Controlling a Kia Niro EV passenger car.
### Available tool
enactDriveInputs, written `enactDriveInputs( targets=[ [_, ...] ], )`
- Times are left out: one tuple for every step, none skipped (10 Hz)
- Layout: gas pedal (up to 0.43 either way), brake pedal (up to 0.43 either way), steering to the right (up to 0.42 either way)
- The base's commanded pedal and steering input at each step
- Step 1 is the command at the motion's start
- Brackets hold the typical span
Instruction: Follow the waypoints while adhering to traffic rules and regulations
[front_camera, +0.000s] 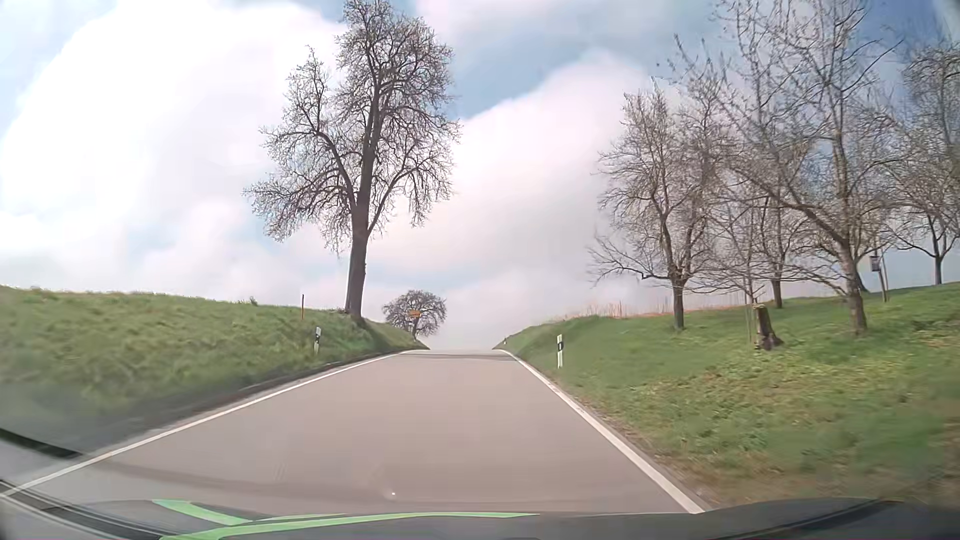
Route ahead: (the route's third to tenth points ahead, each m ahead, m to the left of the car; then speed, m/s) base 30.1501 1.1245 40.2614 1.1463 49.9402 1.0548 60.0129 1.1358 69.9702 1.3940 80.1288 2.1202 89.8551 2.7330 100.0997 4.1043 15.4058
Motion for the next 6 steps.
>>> enactDriveInputs(
  targets=[
    [0.280,0.000,0.004],
    [0.280,0.000,0.004],
    [0.268,0.000,0.004],
    [0.268,0.000,0.004],
    [0.268,0.000,0.004],
    [0.268,0.000,0.004]
  ],
)
